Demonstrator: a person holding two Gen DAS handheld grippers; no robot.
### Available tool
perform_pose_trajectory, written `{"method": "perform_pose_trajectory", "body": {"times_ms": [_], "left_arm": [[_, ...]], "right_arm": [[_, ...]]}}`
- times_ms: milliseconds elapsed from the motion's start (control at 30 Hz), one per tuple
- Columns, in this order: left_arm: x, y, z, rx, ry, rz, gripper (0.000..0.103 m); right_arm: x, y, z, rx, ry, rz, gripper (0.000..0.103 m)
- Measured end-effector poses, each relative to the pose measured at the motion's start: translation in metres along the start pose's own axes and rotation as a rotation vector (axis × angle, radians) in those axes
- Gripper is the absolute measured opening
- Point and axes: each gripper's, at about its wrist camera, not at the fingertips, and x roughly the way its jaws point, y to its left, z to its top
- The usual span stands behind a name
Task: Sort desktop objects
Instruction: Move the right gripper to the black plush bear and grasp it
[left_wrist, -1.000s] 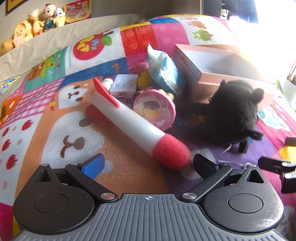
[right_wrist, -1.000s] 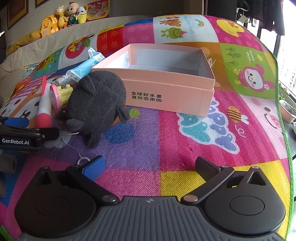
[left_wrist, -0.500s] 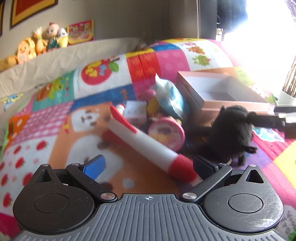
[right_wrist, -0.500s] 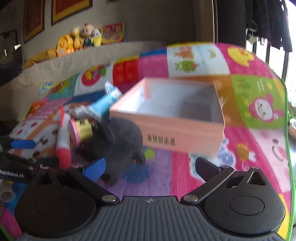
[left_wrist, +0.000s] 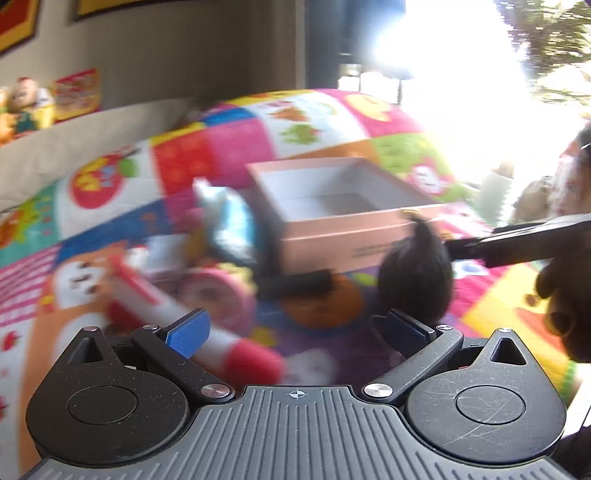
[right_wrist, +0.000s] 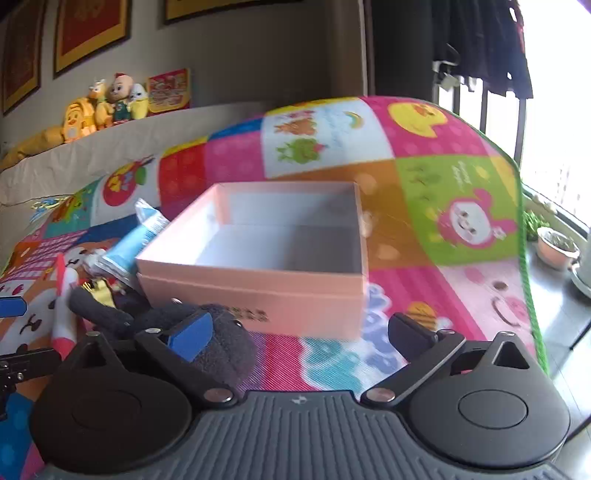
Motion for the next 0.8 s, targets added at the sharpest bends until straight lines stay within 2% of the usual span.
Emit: {"method": "perform_pose_trajectory", "body": {"times_ms": [100, 167, 233, 300, 367, 433, 500, 600, 667, 800], "left_arm": [[0.009, -0.023, 0.004, 0.046, 0.006, -0.078, 0.103], [0.01, -0.035, 0.004, 0.077, 0.01, -0.119, 0.103], [0.009, -0.041, 0.003, 0.106, 0.015, -0.126, 0.103], [0.008, -0.038, 0.001, 0.124, 0.023, -0.075, 0.103], [0.009, -0.026, 0.0, 0.117, 0.03, 0.028, 0.103], [0.012, -0.007, 0.003, 0.071, 0.033, 0.155, 0.103], [0.013, 0.016, 0.008, 0.004, 0.013, 0.227, 0.103], [0.021, 0.039, 0.016, -0.058, -0.003, 0.243, 0.103], [0.032, 0.043, 0.018, -0.039, 0.011, 0.215, 0.103], [0.04, 0.036, 0.014, 0.012, 0.078, 0.184, 0.103]], "right_arm": [[-0.007, -0.014, -0.009, 0.017, 0.015, -0.036, 0.103], [-0.018, -0.017, -0.008, 0.026, -0.015, 0.019, 0.103], [-0.028, -0.013, -0.001, 0.02, -0.047, 0.113, 0.103], [-0.031, -0.002, 0.004, 0.001, -0.056, 0.187, 0.103], [-0.026, 0.008, 0.009, 0.006, -0.033, 0.238, 0.103], [-0.016, 0.014, 0.01, 0.029, 0.001, 0.294, 0.103], [-0.004, 0.02, 0.009, 0.051, 0.035, 0.32, 0.103], [0.006, 0.031, 0.005, 0.04, 0.051, 0.332, 0.103], [0.008, 0.038, 0.002, 0.01, 0.052, 0.344, 0.103], [0.003, 0.045, -0.004, -0.065, 0.035, 0.295, 0.103]]}}
